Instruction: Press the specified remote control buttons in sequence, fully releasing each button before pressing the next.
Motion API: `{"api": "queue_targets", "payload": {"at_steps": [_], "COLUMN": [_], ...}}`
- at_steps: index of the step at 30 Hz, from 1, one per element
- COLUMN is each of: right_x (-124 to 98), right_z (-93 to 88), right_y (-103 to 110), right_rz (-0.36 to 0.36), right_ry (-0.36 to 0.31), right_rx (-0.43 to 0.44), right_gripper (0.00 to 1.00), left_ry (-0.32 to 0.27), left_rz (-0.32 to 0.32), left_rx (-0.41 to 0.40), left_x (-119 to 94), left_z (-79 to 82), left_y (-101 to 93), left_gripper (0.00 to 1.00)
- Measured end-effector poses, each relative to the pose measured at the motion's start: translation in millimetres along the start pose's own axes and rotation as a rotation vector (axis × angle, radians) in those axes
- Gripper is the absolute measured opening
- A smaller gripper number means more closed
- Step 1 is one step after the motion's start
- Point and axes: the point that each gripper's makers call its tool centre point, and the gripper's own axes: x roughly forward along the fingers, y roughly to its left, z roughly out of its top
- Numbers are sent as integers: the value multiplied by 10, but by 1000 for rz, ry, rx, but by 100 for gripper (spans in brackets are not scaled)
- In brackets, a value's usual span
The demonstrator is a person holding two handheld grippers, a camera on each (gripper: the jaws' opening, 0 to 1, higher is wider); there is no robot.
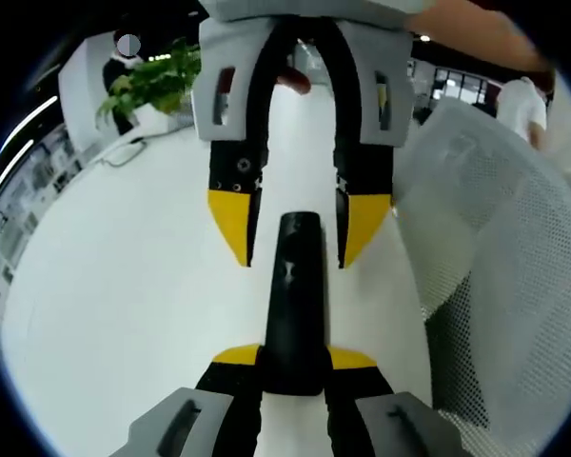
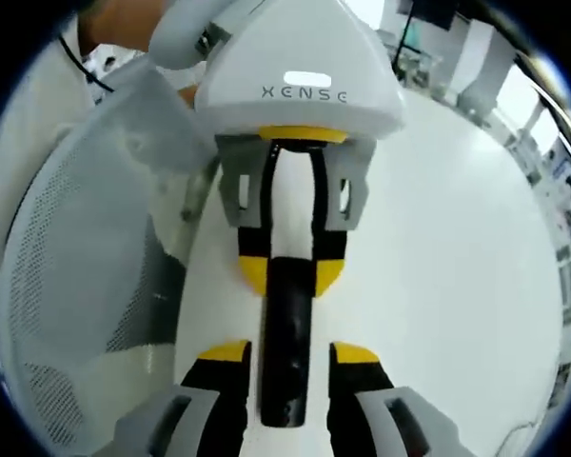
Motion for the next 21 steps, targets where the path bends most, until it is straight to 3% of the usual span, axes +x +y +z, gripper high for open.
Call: {"api": "queue_targets", "payload": {"at_steps": [21], "right_x": [-37], "right_z": [-298], "right_y": [28], "right_rz": [-1], "right_ry": [23], "right_rx": [53], "right_gripper": [31], "left_ry": [9], "left_rz": [1], "left_rx": [-1], "left_x": [0], "left_z": [-10], "left_y": [5], "left_gripper": [23]}}
